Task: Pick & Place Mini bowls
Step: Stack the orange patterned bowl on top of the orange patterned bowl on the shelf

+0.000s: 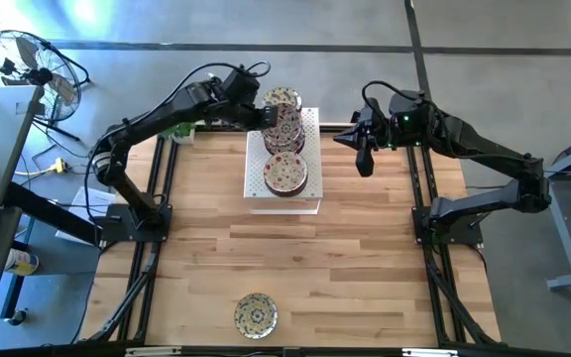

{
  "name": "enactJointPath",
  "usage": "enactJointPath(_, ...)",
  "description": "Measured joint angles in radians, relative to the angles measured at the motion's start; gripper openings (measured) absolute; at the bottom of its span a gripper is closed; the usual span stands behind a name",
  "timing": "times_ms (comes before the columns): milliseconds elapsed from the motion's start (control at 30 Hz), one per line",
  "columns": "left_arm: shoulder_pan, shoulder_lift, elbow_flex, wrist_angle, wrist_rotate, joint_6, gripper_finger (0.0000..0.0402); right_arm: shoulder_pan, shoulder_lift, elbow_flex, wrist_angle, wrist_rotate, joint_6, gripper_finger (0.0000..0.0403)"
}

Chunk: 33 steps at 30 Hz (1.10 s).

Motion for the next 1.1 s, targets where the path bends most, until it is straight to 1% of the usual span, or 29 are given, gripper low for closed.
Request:
enactJointPath(167,-0.002,0.035,0.0,-0.012,0.009,-0.007,0.0008,0.0,0.0,0.0,0.012,0.0,0.0,0.0001)
enactJointPath(400,-0.002,0.043,0.0,-0.011,0.002,-0.011,0.0013,0.0,0.0,0.0,0.021,0.0,0.0,0.0002)
enactJointPath(600,-0.002,0.043,0.0,-0.035,0.005,-0.026,0.0055,0.0,0.0,0.0,0.021,0.0,0.0,0.0002)
enactJointPath(767,-0.002,0.043,0.0,-0.035,0.032,-0.024,0.008,0.0,0.0,0.0,0.021,0.0,0.0,0.0001)
enactJointPath(1000,-0.001,0.04,0.0,-0.047,0.038,0.024,0.0124,0.0,0.0,0.0,0.021,0.0,0.0,0.0001)
enactJointPath(1100,0.011,0.017,0.0,-0.076,0.032,0.056,0.0142,0.0,0.0,0.0,0.021,0.0,0.0,0.0002)
